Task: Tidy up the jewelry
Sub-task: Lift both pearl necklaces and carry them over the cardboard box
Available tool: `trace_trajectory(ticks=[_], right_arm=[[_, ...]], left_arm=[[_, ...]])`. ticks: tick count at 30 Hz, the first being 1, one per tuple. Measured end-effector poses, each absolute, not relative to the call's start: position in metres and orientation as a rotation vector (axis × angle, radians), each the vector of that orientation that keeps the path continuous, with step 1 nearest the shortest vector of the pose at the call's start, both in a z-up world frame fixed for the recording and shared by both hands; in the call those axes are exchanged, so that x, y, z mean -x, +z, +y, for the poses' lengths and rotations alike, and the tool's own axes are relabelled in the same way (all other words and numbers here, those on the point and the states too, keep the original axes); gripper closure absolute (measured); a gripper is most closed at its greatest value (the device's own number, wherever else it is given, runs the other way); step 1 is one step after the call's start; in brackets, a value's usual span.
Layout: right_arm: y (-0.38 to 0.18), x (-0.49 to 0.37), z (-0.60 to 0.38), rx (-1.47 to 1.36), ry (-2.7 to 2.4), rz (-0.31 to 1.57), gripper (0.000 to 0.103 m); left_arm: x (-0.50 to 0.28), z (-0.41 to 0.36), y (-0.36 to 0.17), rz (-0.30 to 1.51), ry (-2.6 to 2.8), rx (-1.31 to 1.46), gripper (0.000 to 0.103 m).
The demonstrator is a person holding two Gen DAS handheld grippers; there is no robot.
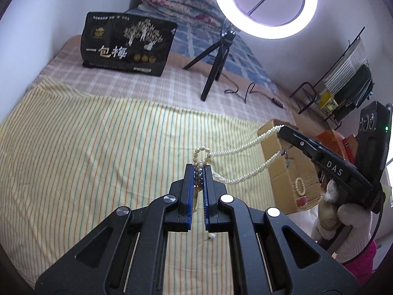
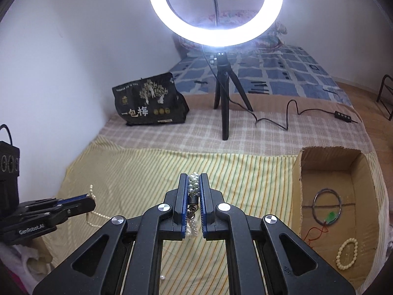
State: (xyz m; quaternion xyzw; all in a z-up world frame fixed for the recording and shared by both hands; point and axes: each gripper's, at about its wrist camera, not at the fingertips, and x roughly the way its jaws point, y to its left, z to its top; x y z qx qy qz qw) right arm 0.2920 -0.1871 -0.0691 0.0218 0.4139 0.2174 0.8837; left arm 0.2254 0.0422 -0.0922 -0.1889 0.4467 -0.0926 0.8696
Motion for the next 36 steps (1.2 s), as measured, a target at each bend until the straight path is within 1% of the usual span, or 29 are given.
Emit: trace_trajectory(ticks=[15,27,36], right_arm=[[-0.029,-0.273,-0.220,-0.074,0.437,0.769,0.096],[-0.003,-0.268,-0.285,-0.137,0.341,0.699,0.096],[0.007,-0.260,-0.346,-0.187,0.240,0.667,0.096]], left_arm=[[-0.227,0.014,-0.074,0.898,-0.258,0.396,0.099],[-0.228,-0.049,-0.058,0.884,-0.369,0.327,0.099],[-0.245,-0.104,-0.043,0.866,-0.459,0.286,0.099]])
